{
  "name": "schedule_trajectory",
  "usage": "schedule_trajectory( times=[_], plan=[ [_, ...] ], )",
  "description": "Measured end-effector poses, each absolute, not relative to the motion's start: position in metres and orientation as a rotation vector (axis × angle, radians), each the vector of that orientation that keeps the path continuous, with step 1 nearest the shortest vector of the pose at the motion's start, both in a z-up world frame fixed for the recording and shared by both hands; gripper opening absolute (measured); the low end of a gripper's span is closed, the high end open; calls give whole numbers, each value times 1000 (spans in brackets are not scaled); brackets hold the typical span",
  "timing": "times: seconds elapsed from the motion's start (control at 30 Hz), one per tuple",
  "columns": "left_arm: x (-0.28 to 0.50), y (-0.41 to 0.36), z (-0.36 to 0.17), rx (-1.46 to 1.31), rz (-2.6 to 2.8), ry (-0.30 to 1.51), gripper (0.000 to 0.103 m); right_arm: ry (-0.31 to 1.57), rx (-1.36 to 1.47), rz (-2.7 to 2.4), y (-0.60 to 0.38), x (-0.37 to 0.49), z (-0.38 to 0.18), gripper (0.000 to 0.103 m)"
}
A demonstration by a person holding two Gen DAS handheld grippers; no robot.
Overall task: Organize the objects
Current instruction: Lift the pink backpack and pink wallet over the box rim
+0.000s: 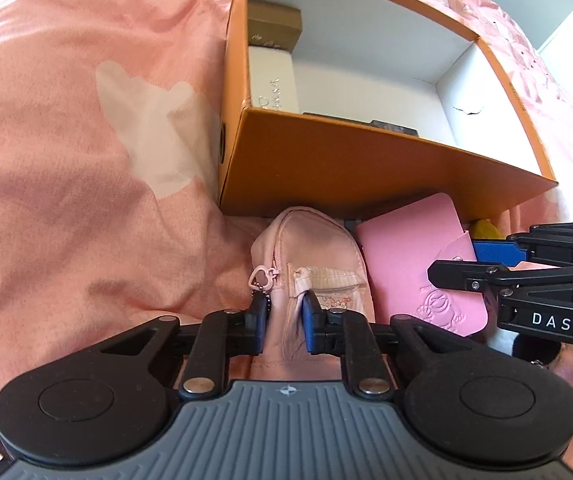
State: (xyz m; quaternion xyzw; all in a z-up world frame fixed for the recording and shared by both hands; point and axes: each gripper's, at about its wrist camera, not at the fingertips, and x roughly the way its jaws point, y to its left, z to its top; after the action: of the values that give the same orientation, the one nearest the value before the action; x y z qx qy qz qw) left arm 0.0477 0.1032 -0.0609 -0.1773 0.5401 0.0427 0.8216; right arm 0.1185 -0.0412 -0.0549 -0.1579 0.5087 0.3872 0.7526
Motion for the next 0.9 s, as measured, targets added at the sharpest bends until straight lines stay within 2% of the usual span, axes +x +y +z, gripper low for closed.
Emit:
schedule_trajectory(
  times=[0.3, 0.63, 0.9],
  plan=[
    [34, 89, -25, -318, 33, 1075, 18, 1119, -262, 848, -71, 120, -35, 32],
    [28, 77, 25, -342, -33, 932, 18, 1082, -97, 863, -119, 120, 13, 33],
    [49, 76, 36, -364, -35, 855, 18, 1005, -32, 857, -129, 135, 41, 32]
  ],
)
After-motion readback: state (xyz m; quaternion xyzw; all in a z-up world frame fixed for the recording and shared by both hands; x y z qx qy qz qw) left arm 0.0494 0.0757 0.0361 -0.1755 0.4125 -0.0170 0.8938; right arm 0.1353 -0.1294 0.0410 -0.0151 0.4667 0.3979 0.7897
